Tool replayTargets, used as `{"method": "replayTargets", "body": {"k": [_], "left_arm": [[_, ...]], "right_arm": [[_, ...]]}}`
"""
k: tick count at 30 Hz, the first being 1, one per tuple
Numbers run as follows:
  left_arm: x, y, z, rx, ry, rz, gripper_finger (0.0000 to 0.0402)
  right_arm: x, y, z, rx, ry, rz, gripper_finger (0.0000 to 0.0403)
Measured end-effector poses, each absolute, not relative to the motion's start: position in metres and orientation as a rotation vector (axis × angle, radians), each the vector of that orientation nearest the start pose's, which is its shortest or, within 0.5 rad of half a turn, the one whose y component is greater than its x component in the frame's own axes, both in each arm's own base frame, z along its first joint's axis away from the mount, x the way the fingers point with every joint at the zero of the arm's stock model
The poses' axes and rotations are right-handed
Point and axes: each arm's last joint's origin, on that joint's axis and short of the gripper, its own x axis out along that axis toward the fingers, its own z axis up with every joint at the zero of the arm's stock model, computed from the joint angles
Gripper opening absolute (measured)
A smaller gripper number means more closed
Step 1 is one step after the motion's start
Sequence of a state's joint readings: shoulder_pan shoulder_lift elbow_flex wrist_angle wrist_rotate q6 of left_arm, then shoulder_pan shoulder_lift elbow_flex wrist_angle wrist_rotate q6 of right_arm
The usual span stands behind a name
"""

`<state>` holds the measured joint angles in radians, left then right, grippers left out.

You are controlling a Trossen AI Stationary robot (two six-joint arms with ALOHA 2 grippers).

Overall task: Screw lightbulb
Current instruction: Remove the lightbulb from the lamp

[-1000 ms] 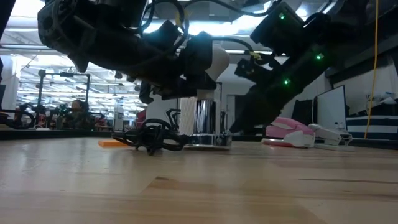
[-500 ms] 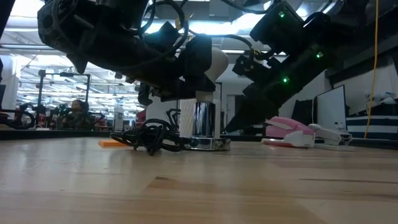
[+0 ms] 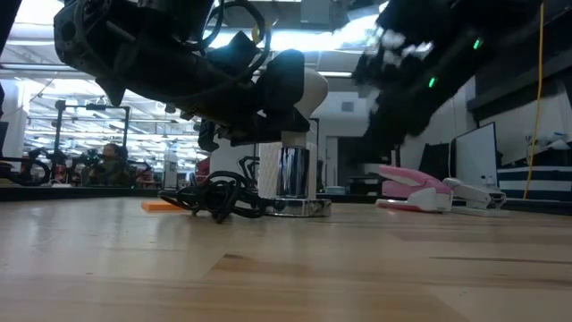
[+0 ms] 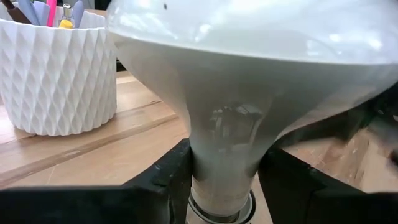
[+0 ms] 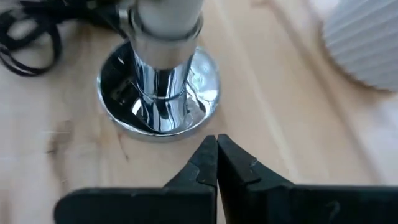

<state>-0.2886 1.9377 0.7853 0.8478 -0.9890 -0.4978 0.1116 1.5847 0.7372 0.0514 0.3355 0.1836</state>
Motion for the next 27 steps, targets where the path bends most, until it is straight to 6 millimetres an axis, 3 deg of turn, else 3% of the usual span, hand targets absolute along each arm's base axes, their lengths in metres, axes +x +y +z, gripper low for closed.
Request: {"method": "replayTargets", "body": {"k": [7, 10, 12, 16, 20, 23, 27], "left_arm": [[0.341, -0.076, 0.125, -0.290, 0.071, 0.736, 0.0150], [0.341, -0.076, 0.125, -0.290, 0.071, 0.736, 0.0151], [0.341, -0.076, 0.125, -0.289, 0.071, 0.736, 0.0151], [0.341, -0.076, 0.125, -0.289, 0.072, 0.736, 0.0151], [0.341, -0.076, 0.125, -0.289, 0.072, 0.736, 0.0152], [0.341, -0.076, 0.125, -0.290, 0.072, 0.737, 0.0152], [0.341, -0.076, 0.125, -0.292, 0.071, 0.737, 0.0152]], "right_arm": [[0.243, 0.018, 0.224, 0.010, 0.728, -0.283, 0.0003], [0.219, 0.014, 0.236, 0.064, 0.650, -0.311, 0.0003], [0.208, 0.013, 0.222, 0.131, 0.523, -0.330, 0.0003], [0.190, 0.012, 0.167, 0.270, 0.277, -0.259, 0.0003], [0.177, 0.008, 0.144, 0.397, 0.109, -0.335, 0.0003], [0.185, 0.008, 0.137, 0.404, 0.145, -0.369, 0.0003], [0.217, 0.013, 0.139, 0.372, 0.188, -0.329, 0.0003]]}}
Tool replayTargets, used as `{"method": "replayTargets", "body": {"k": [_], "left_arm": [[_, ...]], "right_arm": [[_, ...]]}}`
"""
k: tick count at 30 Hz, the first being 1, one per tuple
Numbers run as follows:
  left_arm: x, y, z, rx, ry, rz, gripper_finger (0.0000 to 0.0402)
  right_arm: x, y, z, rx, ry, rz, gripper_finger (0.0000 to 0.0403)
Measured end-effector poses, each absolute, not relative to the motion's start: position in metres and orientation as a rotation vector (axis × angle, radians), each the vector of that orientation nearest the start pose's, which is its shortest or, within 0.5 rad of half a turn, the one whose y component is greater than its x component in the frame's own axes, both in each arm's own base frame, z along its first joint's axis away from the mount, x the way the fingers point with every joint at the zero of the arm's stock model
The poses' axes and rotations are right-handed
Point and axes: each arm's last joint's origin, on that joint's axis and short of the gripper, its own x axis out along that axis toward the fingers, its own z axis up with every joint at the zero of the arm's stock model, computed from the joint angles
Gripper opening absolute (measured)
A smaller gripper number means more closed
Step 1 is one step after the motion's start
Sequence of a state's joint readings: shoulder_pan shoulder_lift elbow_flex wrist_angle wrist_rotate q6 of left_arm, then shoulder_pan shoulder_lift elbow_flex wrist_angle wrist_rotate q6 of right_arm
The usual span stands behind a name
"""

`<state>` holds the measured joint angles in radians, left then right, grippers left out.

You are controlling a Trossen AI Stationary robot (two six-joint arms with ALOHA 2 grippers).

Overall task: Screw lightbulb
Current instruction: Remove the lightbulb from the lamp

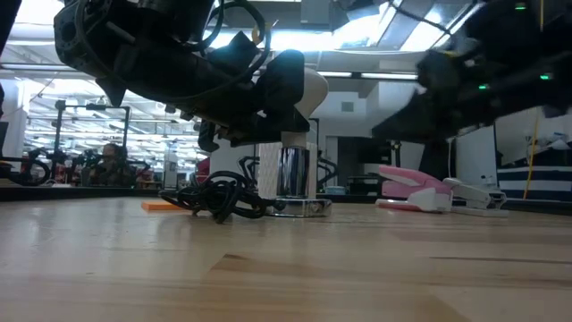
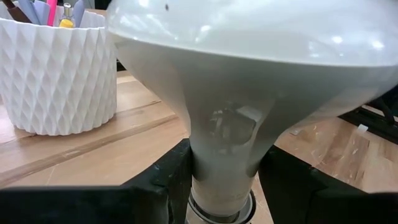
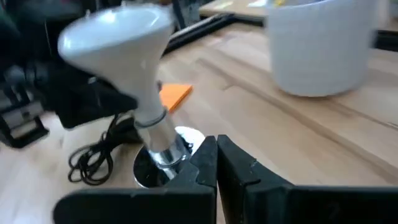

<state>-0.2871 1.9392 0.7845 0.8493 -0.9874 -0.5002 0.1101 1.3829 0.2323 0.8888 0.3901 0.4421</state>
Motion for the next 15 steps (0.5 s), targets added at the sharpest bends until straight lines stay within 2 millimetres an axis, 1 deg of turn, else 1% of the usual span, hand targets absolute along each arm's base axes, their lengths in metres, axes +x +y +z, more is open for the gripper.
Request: {"method": "replayTargets", "body": {"k": [3, 7, 10, 15], "left_arm": [[0.341, -0.076, 0.125, -0.296, 0.069, 0.737, 0.0152], [0.341, -0.076, 0.125, -0.295, 0.070, 0.737, 0.0152], [0.341, -0.076, 0.125, -0.294, 0.070, 0.737, 0.0152], [0.341, -0.076, 0.125, -0.291, 0.071, 0.737, 0.0152]], "right_arm": [[0.244, 0.017, 0.134, 0.319, 0.260, -0.286, 0.0003], [0.269, 0.021, 0.116, 0.291, 0.369, -0.283, 0.0003], [0.279, 0.022, 0.107, 0.293, 0.398, -0.281, 0.0003], [0.290, 0.023, 0.101, 0.293, 0.412, -0.283, 0.0003]]}}
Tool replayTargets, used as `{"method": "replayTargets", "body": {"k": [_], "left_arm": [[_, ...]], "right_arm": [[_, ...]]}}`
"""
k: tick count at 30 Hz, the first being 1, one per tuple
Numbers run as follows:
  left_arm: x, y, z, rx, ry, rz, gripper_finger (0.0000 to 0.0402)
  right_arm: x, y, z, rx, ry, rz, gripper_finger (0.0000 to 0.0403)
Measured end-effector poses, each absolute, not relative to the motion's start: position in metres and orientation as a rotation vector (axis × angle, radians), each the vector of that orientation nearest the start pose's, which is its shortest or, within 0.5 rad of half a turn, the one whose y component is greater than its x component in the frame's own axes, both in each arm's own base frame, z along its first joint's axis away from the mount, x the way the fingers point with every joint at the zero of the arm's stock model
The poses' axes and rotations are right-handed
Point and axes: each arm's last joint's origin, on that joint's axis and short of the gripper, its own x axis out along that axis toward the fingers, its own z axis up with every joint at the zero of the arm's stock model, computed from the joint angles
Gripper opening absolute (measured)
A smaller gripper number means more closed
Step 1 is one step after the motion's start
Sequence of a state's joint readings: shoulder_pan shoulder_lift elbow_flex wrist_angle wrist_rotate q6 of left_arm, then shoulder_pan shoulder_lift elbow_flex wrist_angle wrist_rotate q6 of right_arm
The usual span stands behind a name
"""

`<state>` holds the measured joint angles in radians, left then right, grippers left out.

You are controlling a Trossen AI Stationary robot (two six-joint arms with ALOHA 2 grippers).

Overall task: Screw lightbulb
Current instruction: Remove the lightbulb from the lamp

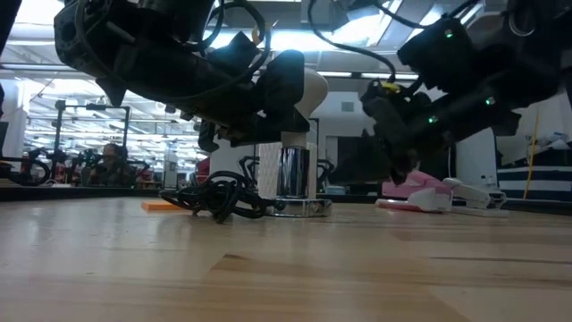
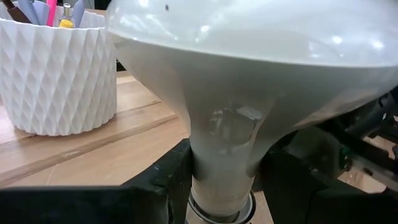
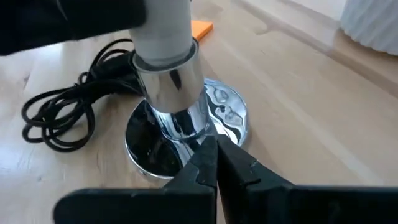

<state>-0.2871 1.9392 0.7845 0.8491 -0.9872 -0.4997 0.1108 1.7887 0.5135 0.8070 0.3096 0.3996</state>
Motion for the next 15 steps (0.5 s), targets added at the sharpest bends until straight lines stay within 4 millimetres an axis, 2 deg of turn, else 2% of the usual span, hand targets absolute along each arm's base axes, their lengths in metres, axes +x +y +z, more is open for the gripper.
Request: {"method": "replayTargets", "body": {"k": [6, 15], "left_arm": [[0.341, -0.076, 0.125, -0.291, 0.072, 0.737, 0.0152], [0.341, -0.076, 0.125, -0.290, 0.071, 0.739, 0.0152]], "right_arm": [[0.296, 0.025, 0.095, 0.322, 0.471, -0.288, 0.0003], [0.301, 0.027, 0.096, 0.407, 0.499, -0.264, 0.0003]]}}
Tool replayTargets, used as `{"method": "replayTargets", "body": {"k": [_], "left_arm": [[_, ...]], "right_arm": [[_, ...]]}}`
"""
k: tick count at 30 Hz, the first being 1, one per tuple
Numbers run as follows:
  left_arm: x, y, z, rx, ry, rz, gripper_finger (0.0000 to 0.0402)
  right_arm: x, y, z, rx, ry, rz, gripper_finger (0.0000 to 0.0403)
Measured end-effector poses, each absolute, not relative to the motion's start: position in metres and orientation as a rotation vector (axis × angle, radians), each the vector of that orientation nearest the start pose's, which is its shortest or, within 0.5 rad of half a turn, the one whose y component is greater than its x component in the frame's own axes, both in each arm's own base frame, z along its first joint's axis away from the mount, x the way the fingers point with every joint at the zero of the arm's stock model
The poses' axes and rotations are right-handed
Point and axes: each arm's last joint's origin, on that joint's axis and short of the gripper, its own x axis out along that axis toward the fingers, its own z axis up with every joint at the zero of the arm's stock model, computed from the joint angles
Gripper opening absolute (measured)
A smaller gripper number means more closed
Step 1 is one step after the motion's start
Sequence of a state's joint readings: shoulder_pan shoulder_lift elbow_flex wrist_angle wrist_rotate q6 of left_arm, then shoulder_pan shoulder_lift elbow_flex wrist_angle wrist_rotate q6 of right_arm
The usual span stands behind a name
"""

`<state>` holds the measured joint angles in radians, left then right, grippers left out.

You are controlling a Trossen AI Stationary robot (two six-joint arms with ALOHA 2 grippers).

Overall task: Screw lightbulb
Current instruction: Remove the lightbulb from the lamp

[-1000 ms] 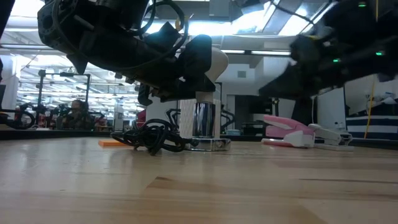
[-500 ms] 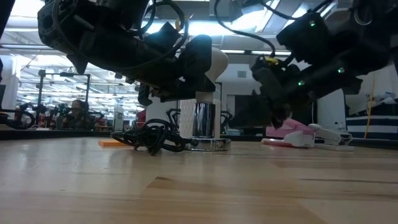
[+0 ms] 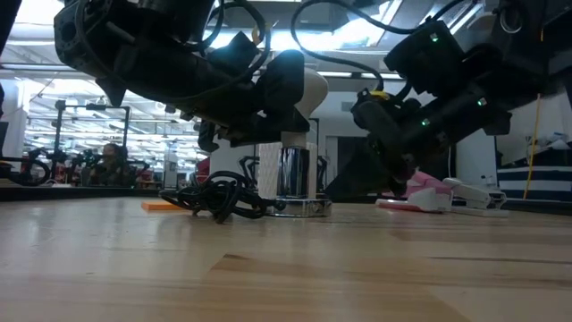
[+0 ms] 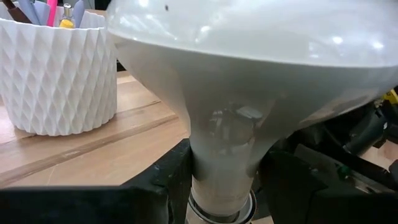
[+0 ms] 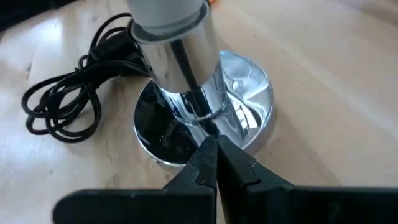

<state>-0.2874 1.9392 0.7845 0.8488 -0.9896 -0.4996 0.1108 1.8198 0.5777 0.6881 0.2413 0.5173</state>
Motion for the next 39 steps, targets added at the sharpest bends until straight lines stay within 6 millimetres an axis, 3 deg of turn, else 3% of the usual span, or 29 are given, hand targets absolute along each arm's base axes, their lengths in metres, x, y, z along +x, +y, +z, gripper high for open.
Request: {"method": "replayTargets", "body": {"k": [11, 24, 32, 39], "left_arm": [[0.342, -0.069, 0.125, -0.388, 0.012, 0.803, 0.0152], [0.353, -0.057, 0.133, -0.382, -0.018, 0.853, 0.0152], [0.353, -0.060, 0.135, -0.350, -0.011, 0.844, 0.0152], [0.353, -0.065, 0.135, -0.262, 0.040, 0.801, 0.0152]], "right_arm": [[0.307, 0.029, 0.087, 0.563, 0.451, -0.236, 0.0003], [0.323, 0.032, 0.098, 0.500, 0.451, -0.166, 0.0003], [0.307, 0.031, 0.130, 0.407, 0.407, -0.128, 0.0003], [0.290, 0.025, 0.153, 0.315, 0.406, -0.231, 0.0003]]}}
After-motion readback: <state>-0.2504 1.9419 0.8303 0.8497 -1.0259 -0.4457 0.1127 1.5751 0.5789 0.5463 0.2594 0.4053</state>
